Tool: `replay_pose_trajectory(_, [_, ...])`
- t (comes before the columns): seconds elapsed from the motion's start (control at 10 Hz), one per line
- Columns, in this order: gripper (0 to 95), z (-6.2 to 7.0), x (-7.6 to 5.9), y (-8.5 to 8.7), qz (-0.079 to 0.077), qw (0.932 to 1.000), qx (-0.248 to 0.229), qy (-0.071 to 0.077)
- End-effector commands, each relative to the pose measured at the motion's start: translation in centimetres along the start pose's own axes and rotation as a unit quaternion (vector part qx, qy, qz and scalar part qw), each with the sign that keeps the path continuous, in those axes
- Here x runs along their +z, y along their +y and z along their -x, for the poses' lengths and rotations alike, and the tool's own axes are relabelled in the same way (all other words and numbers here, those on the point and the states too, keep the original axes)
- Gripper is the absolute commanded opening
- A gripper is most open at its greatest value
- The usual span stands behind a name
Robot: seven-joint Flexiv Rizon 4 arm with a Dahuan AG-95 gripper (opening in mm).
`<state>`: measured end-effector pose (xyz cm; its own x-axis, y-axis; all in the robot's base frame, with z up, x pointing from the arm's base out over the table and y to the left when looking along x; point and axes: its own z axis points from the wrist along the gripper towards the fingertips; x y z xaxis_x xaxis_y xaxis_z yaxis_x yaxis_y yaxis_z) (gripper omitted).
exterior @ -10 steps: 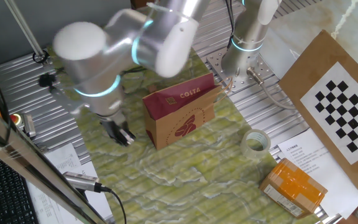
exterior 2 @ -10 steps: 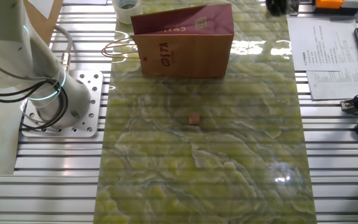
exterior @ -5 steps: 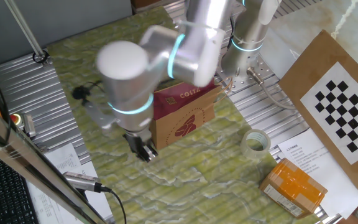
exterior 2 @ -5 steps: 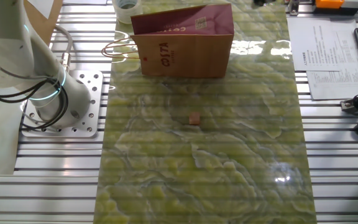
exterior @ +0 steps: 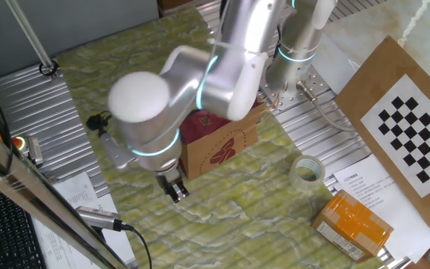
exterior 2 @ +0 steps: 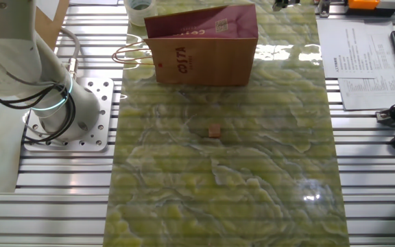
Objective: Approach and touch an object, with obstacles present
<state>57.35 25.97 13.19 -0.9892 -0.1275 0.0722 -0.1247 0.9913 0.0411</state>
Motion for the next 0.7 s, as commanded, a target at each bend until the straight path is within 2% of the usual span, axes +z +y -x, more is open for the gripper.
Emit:
replay_pose_trajectory(0.1, [0.0, -0.1, 0.0, -0.1, -0.003, 0.9984, -0.055, 0.012])
replay_pose_trajectory(0.2, [0.0, -0.1, 0.0, -0.1, -0.012, 0.9962, -0.084, 0.023])
replay_pose_trajectory(0.4, [0.0, -0.1, -0.1, 0.2, -0.009, 0.9952, -0.091, 0.036])
replay_pose_trajectory(0.7, [0.0, -0.6, -0.9, 3.0, -0.008, 0.9965, -0.07, 0.044])
